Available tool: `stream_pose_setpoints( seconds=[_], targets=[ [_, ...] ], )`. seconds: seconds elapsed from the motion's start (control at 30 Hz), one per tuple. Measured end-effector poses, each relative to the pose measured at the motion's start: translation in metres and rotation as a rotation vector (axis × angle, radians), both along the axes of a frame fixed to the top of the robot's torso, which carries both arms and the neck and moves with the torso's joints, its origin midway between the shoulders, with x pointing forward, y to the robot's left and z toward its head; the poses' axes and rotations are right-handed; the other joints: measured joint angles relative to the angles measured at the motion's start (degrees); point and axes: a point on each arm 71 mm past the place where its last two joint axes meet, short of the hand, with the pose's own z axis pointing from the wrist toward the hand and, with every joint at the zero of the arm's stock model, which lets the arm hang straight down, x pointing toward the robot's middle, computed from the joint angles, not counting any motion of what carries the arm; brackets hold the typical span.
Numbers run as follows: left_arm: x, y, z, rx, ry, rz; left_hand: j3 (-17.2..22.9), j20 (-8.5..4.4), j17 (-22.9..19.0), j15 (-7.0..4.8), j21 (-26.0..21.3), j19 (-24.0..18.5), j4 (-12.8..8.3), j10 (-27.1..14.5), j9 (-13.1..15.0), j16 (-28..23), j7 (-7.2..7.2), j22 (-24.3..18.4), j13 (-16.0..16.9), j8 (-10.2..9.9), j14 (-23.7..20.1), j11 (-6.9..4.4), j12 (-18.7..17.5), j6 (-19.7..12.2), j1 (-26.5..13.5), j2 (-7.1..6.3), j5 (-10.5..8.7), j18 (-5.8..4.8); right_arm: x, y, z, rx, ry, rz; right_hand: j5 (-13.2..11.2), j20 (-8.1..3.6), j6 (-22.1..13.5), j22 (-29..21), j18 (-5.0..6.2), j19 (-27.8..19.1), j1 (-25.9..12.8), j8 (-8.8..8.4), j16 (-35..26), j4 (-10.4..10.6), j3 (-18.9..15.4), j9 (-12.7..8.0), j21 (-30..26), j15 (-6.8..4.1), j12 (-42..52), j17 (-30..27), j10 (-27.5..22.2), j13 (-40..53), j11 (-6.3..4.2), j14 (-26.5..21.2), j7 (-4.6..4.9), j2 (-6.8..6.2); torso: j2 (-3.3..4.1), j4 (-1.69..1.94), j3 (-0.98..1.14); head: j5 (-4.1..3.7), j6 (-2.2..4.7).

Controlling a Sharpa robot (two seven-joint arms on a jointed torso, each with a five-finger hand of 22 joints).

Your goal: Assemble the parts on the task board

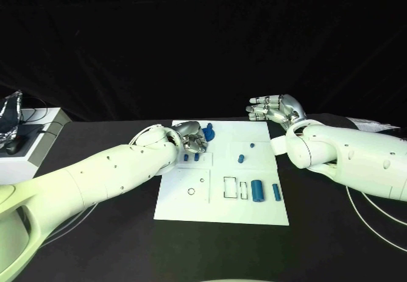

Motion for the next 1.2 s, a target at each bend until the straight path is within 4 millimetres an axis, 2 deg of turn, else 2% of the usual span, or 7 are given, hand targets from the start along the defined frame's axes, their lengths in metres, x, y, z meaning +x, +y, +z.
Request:
stream_pose_setpoints(
  seconds=[0.17,0.4,0.57,0.77,0.97,1.2],
  targets=[
    [0.000,0.002,-0.001,-0.017,-0.008,0.014,2.13,0.00,1.01,0.10,1.03,0.00,-0.41,0.00,0.20,-0.53,0.02,0.00,0.00,-0.01,0.50,0.00,-0.06,-0.01,-0.64,-0.64,0.28,-0.01,0.000,-0.001,0.000,-0.001,0.000,-0.002,0.00,0.00,0.00,0.00,0.00,0.00,0.00,0.00,0.00,0.00,0.00,0.00,0.00,0.00,0.00,0.00,0.00,0.00,0.00,0.00,0.00,0.00,-0.01,0.03,0.00,0.12,0.14],
    [-0.001,0.008,0.000,-0.054,-0.023,0.033,3.30,-0.02,2.75,0.10,2.61,-0.02,-1.10,-0.03,0.21,-0.75,0.33,0.00,0.01,-0.01,0.51,0.03,-0.28,-0.34,-0.64,-0.65,0.28,-0.05,0.001,-0.001,0.000,-0.001,0.000,-0.003,0.00,0.00,0.01,0.00,0.00,0.00,0.00,0.00,0.00,-0.16,0.16,0.00,0.00,0.00,0.00,0.00,0.00,0.00,0.00,0.00,-0.01,0.00,0.01,0.03,-0.04,0.15,0.35],
    [-0.003,0.009,0.003,-0.091,-0.035,0.032,3.30,-0.21,3.16,0.10,2.91,-0.21,-1.11,-0.23,0.20,-0.83,0.33,-0.01,0.06,-0.04,0.50,0.22,-0.28,-0.35,-0.64,-0.65,0.28,-0.42,0.001,-0.001,0.000,-0.001,-0.001,-0.004,0.00,0.00,0.01,0.00,0.00,0.00,0.00,0.00,0.00,0.01,0.33,0.00,0.00,0.00,0.00,0.00,0.00,0.00,0.00,0.00,-0.01,0.00,0.03,0.03,-0.05,0.16,0.48],
    [-0.005,0.014,0.011,-0.133,-0.044,0.035,3.30,0.00,3.52,0.10,3.22,-0.41,-1.11,-0.23,0.20,-0.99,0.32,-0.01,0.06,-0.08,0.50,0.22,-0.28,-0.36,-0.64,-0.66,0.28,0.16,0.001,-0.002,0.000,-0.002,-0.001,-0.005,0.00,0.00,0.01,0.00,0.00,0.00,0.00,0.00,0.00,0.01,0.33,0.01,0.00,0.00,0.00,0.00,0.00,0.00,0.00,0.00,-0.01,0.00,0.02,0.05,-0.09,0.29,0.62],
    [-0.007,0.024,0.019,-0.168,-0.040,0.048,3.03,0.00,3.89,0.10,3.22,-0.41,-0.83,-0.23,0.19,-1.20,0.32,-0.01,0.09,0.05,0.50,0.22,-0.28,-0.36,-0.93,-0.95,0.28,0.19,0.001,-0.003,0.000,-0.002,-0.001,-0.006,0.00,0.00,0.01,0.00,0.00,0.00,0.00,0.00,0.00,0.01,0.33,0.01,0.00,0.00,0.00,0.00,0.00,0.00,0.00,0.00,-0.01,0.00,0.01,0.09,-0.09,0.34,0.58],
    [-0.006,0.035,0.020,-0.174,-0.021,0.069,2.51,0.00,4.19,0.10,3.22,-0.40,-0.66,-0.23,0.14,-1.27,0.32,-0.01,0.17,0.07,0.50,0.22,-0.28,-0.37,-0.93,-0.95,0.28,0.19,0.001,-0.003,0.000,-0.003,0.000,-0.007,0.00,0.00,0.01,0.00,0.00,0.00,0.00,0.00,0.00,0.01,0.32,0.01,0.00,0.00,0.00,0.00,0.00,0.00,0.00,0.00,-0.01,0.00,0.00,0.10,-0.09,0.52,0.60]
  ],
)
